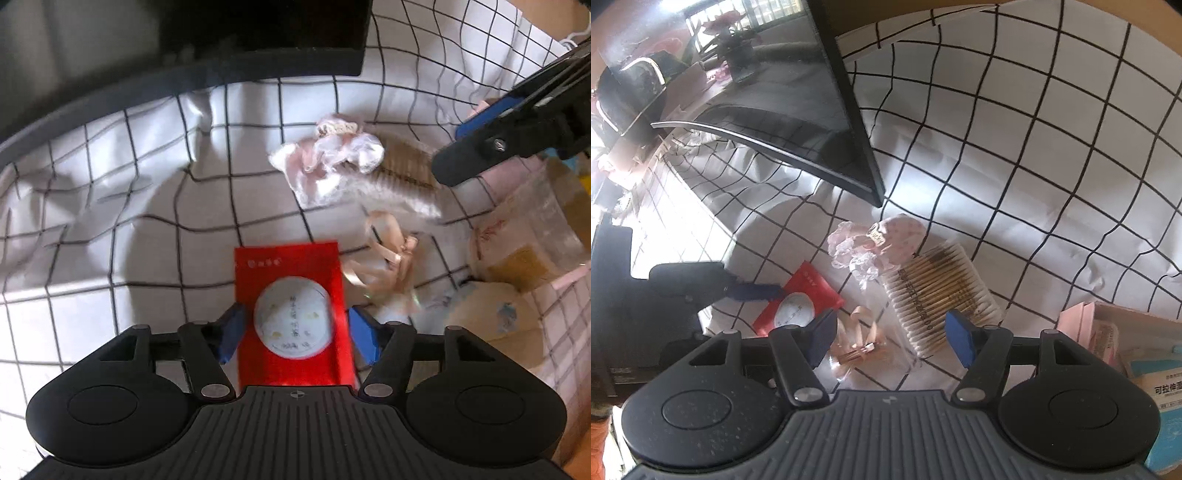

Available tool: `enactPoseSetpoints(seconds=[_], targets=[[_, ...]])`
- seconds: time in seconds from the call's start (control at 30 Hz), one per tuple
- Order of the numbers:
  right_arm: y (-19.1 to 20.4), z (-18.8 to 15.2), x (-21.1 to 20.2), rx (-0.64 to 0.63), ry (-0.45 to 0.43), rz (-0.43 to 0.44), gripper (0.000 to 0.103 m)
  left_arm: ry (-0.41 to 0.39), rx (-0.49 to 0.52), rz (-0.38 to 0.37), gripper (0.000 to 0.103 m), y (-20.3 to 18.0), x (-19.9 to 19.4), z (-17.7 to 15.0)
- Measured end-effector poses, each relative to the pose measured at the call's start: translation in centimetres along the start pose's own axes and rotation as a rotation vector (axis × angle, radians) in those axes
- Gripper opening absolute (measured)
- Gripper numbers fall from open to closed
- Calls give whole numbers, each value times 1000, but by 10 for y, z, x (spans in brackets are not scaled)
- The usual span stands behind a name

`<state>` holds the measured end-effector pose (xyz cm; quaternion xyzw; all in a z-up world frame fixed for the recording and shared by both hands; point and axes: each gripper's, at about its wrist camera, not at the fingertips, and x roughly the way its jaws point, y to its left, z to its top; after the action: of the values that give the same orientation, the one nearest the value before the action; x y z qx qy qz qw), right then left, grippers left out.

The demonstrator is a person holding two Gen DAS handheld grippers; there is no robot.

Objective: Organize soft objects
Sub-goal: 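Open the left tool and grasp the beige ribbon bow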

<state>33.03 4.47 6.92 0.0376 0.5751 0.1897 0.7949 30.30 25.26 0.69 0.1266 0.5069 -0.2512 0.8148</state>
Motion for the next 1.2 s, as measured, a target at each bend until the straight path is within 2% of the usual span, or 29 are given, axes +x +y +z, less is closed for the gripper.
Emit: enactPoseSetpoints(seconds=[0.13, 0.23, 0.3, 0.4, 0.63, 0.67, 0.73, 0.77, 0.8, 0.9, 0.97, 1.03, 1.07, 1.1, 1.17, 1.2], targets=[[2, -1, -2, -16, -2, -8, 65, 13, -23, 42, 72, 7, 3, 4], [2, 0, -2, -20, -7, -14, 65, 13, -39, 19, 72, 14, -1, 3], [1, 0, -1, -20, -4, -13, 65, 4, -61, -15, 87, 17, -1, 1], [1, -1, 0, -20, -1, -10, 65, 3, -86, -39, 97, 14, 4, 4], [1, -1, -1, -21, -1, -16, 65, -1, -96, -30, 98, 13, 7, 5], [1, -1, -1, -22, 0, -17, 65, -7, -104, -24, 95, 10, 7, 5], [2, -1, -2, -24, 0, -19, 65, -15, -105, 14, 84, 9, 3, 4], [2, -1, -3, -27, -1, -21, 65, -18, -103, 41, 67, 9, 0, 3], [3, -1, -4, -31, -3, -23, 65, -24, -102, 63, 61, 11, -3, 2], [7, -1, -6, -55, -8, -34, 65, -36, -149, 14, 58, 21, -9, -5], [12, 0, -7, -78, -14, -43, 65, -60, -148, 20, 53, 22, -14, -11], [17, 4, -7, -88, -17, -47, 65, -84, -157, -9, 4, 23, -22, -14], [19, 5, -7, -88, -23, -54, 65, -94, -175, -43, 10, 25, -26, -14], [20, 8, -7, -86, -34, -68, 65, -105, -178, -41, 10, 24, -30, -16], [24, 12, -7, -87, -49, -90, 65, -107, -150, 11, 10, 21, -32, -17], [25, 14, -8, -89, -52, -90, 65, -109, -161, 9, 10, 23, -33, -19]])
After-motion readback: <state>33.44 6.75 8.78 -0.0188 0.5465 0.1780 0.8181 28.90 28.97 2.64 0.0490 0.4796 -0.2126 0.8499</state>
